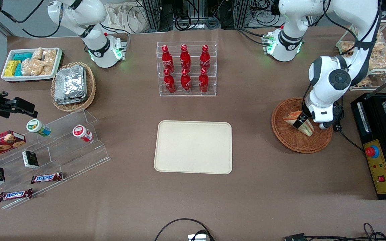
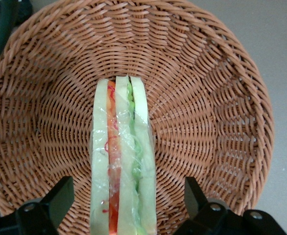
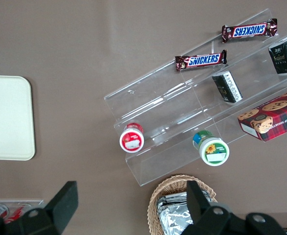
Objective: Place sandwich from basket to tray
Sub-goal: 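Lower the open left gripper around the sandwich and close it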
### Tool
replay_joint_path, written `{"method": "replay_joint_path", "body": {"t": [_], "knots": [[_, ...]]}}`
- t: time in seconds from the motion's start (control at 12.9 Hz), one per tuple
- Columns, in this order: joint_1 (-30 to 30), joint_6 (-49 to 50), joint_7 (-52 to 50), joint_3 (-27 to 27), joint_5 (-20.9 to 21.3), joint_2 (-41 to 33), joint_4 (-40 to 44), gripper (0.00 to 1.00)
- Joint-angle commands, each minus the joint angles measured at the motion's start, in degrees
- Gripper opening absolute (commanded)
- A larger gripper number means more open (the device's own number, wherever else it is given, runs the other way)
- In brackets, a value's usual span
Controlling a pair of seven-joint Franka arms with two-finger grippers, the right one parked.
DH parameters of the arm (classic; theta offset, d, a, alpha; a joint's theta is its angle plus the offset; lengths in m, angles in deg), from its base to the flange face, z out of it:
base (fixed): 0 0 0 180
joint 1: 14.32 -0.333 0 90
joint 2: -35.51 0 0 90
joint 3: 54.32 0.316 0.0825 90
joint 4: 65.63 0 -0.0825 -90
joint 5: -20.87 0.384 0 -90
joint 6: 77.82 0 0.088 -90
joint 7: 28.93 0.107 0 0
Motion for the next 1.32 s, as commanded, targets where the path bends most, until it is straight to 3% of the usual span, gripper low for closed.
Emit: {"method": "replay_joint_path", "body": {"t": [0.0, 0.08, 0.23, 0.39, 0.62, 1.24], "knots": [[-0.35, -2.63, -1.35, -0.25, 0.98, 0.10, -1.38, 0.90], [-0.35, -2.63, -1.35, -0.25, 0.98, 0.10, -1.38, 0.83], [-0.35, -2.63, -1.27, -0.25, 0.98, 0.37, -1.29, 0.56], [-0.35, -2.63, -1.18, -0.25, 1.59, 0.63, -1.29, 0.37], [-0.35, -2.28, -0.65, -0.33, 3.01, 0.37, -1.29, 0.29], [-0.17, 8.17, 6.27, -0.51, 3.01, -5.78, 2.13, 0.24]]}}
